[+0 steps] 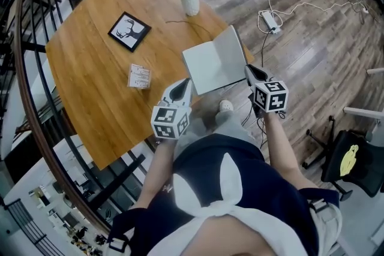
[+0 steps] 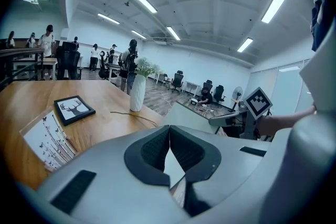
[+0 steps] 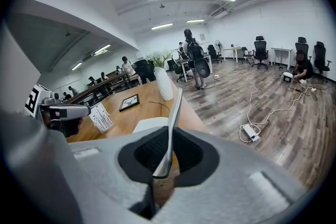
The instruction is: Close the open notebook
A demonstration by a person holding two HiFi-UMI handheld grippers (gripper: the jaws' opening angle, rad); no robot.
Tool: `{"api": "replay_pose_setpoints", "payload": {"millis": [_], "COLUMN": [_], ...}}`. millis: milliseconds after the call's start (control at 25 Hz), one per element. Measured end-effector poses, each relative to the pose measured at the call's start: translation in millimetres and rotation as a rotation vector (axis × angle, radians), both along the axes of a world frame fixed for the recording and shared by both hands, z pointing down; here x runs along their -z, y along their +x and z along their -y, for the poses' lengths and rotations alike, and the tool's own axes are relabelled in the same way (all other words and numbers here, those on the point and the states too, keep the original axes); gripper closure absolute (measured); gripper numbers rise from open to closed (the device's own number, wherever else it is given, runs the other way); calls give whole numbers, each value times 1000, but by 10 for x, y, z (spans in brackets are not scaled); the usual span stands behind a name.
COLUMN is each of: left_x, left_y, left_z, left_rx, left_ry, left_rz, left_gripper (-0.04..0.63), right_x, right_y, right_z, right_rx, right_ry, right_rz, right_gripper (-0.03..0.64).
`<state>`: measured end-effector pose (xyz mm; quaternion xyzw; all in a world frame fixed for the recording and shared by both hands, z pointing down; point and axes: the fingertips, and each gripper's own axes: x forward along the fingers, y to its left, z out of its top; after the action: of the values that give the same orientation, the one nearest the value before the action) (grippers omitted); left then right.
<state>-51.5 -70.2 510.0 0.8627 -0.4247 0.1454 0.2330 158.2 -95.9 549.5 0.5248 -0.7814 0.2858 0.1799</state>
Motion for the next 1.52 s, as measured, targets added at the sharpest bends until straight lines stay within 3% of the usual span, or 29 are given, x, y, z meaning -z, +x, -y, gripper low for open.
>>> {"api": "replay_pose_setpoints", "payload": {"millis": [640, 1520], "left_x": [-7, -8], "left_y": [-256, -441], "left_z": [-147, -262], "left_rx": [18, 54], "left_ry": [-2, 0], "left_rz": [1, -12], "left_gripper": [577, 577], "right_x": [127, 149], "right_y": [-339, -1007], "right_z": [-68, -189], "right_rx": [21, 150], "right_ry": [31, 32], "right_rz": [21, 56], "right_gripper": [589, 584]}}
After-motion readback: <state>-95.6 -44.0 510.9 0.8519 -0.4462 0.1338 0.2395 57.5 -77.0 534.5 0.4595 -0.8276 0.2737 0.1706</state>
